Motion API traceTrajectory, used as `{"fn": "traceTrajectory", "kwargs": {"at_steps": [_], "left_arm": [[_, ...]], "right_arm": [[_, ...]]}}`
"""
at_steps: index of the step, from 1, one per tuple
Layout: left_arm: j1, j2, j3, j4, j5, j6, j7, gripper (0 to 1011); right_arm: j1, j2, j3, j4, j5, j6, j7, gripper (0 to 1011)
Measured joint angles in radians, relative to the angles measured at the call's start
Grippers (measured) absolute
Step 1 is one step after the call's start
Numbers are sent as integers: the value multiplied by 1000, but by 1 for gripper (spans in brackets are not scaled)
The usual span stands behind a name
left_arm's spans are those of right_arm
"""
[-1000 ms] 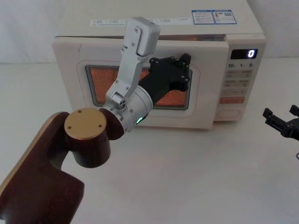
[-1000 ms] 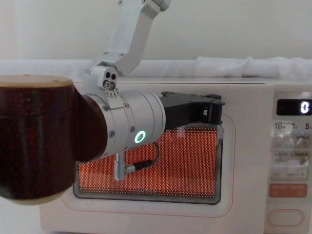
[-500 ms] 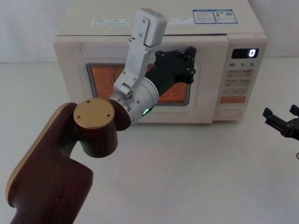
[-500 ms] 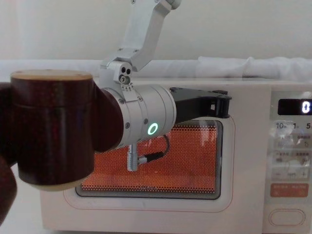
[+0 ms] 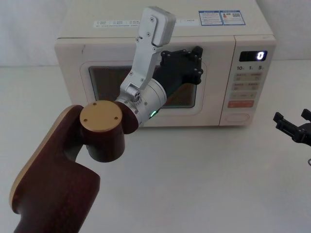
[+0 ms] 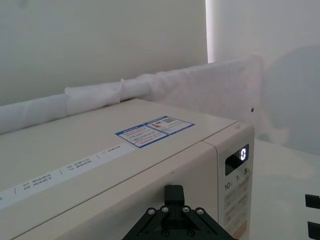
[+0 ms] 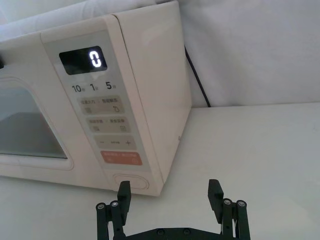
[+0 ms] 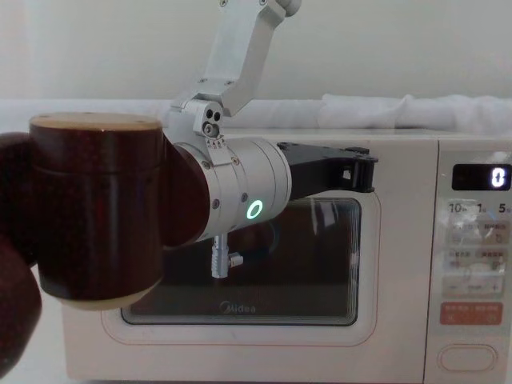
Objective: Press the button to open the microwave door with one hand; close the microwave door with the other hand.
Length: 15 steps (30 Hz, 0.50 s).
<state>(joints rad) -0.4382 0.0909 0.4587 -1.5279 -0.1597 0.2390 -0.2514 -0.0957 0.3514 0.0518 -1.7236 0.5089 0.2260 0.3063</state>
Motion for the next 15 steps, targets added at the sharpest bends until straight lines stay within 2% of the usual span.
{"fn": "traceTrajectory", "kwargs": {"at_steps": [8,15], "left_arm": [[2,-8,-8,2,8,4,3,0],[24,9,-14,-41,-40,5,-52,0]], "right_arm": [[0,0,0,0,0,0,0,1000],[0,0,0,0,0,0,0,1000]]}}
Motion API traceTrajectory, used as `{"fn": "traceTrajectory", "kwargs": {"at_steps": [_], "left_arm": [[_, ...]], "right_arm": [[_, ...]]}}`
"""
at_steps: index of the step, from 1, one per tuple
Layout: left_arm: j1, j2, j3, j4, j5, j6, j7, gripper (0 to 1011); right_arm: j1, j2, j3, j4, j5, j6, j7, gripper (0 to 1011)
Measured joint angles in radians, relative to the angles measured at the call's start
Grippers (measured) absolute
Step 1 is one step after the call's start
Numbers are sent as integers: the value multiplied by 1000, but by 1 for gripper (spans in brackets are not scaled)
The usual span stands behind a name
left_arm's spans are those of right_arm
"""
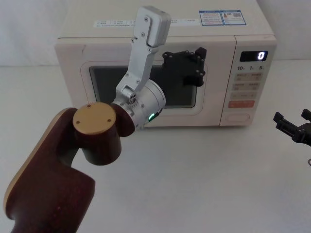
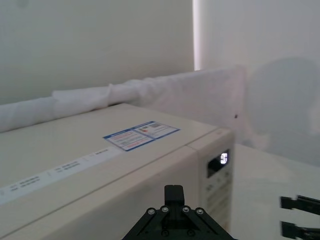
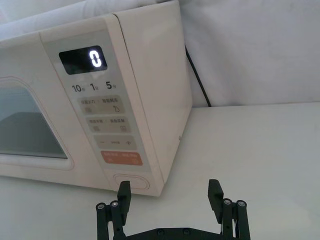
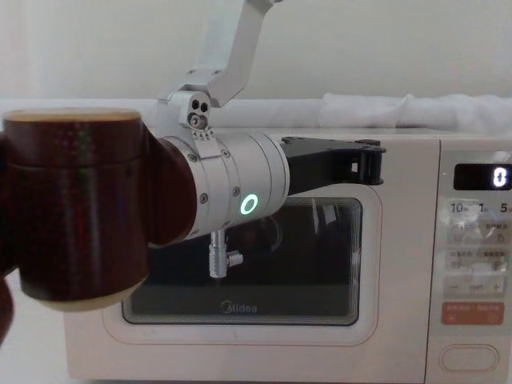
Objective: Press the button to open the microwave door with one hand; close the microwave door with the other hand.
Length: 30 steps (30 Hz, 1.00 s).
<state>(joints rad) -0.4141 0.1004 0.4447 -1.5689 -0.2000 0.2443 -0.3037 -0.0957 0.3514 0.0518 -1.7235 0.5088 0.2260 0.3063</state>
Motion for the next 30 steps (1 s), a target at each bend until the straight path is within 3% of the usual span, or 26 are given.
{"fn": "traceTrajectory", "kwargs": {"at_steps": [14,22,30], "left_arm": [[62,62,16,-92,-42,13,-11,0],[164,111,1,-183,-58,25,18,0],[249,130,-22,-242,-75,13,46,0]], "right_arm": [[0,0,0,0,0,0,0,1000],[0,0,0,0,0,0,0,1000],[0,0,0,0,0,0,0,1000]]}}
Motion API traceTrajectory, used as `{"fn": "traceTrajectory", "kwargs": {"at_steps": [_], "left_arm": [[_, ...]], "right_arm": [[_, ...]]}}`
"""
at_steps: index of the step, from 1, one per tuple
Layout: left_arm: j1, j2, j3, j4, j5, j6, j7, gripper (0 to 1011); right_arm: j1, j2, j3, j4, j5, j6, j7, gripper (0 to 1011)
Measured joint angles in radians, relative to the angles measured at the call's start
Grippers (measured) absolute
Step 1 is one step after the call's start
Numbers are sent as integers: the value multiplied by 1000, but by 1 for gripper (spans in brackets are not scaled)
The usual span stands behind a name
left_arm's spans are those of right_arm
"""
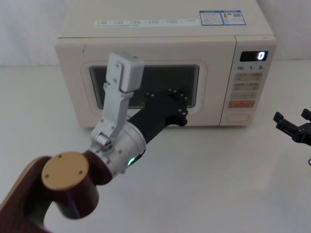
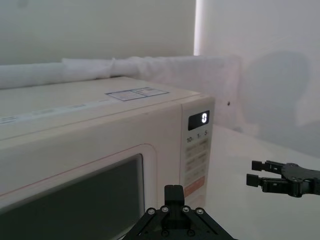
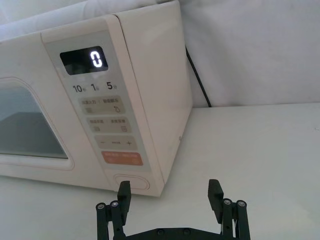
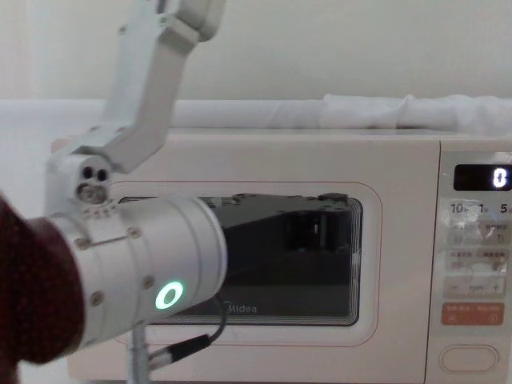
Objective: Press the button to open the microwave door with one hand; close the microwave door with the other hand.
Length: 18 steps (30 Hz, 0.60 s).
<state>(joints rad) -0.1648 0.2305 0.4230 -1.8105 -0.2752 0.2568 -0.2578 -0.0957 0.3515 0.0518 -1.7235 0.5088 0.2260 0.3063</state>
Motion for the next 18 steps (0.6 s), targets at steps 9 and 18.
{"fn": "traceTrajectory", "kwargs": {"at_steps": [9,18], "left_arm": [[113,5,-52,-55,26,-72,80,0],[204,-2,-156,-95,62,-121,163,0]], "right_arm": [[0,0,0,0,0,0,0,1000],[0,0,0,0,0,0,0,1000]]}}
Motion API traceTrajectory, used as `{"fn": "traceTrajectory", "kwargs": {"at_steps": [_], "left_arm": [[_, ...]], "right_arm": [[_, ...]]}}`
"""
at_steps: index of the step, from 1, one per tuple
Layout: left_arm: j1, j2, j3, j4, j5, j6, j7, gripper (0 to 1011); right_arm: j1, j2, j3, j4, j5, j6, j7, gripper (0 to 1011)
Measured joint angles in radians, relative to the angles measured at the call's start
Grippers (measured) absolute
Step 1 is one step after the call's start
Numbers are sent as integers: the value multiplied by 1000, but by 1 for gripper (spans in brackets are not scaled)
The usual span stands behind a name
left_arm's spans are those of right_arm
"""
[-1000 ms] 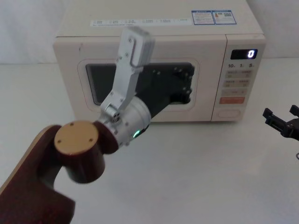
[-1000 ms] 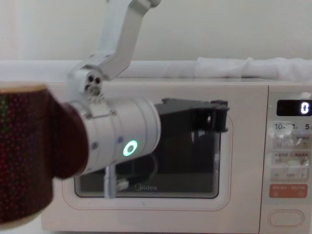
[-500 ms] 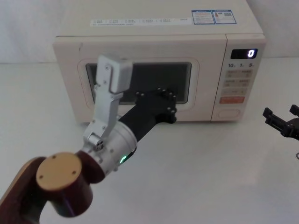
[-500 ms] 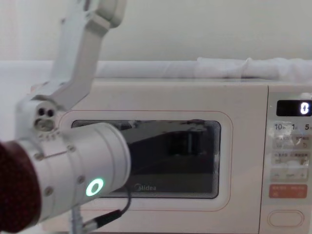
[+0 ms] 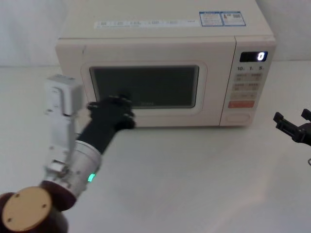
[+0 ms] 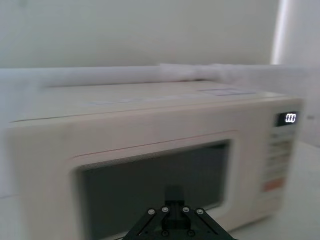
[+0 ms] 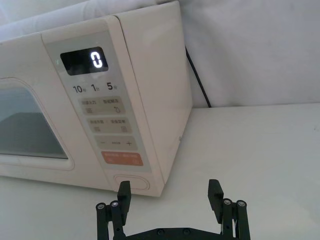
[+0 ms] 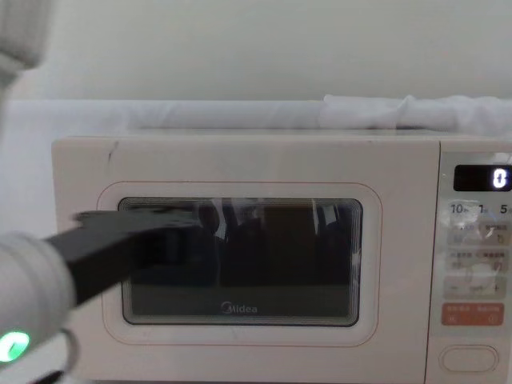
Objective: Press the button to open the microwave door with one hand; close the microwave door with the other hand.
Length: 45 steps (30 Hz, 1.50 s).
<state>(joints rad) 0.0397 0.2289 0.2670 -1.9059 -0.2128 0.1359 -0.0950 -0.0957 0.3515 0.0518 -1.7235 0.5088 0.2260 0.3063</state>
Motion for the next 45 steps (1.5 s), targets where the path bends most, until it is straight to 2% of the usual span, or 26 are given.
{"fn": "traceTrajectory", "kwargs": {"at_steps": [7,11,13,18,24,32,45], "left_arm": [[60,-5,-110,-23,13,-23,51,0],[82,-6,-151,-29,18,-34,66,0],[100,-6,-185,-30,19,-43,72,0],[119,-7,-226,-26,15,-61,65,0],[132,-13,-265,-1,13,-72,53,0],[134,-30,-297,40,22,-79,41,0],[143,-53,-328,76,42,-78,20,0]], "right_arm": [[0,0,0,0,0,0,0,1000],[0,0,0,0,0,0,0,1000],[0,0,0,0,0,0,0,1000],[0,0,0,0,0,0,0,1000],[0,0,0,0,0,0,0,1000],[0,0,0,0,0,0,0,1000],[0,0,0,0,0,0,0,1000]]}}
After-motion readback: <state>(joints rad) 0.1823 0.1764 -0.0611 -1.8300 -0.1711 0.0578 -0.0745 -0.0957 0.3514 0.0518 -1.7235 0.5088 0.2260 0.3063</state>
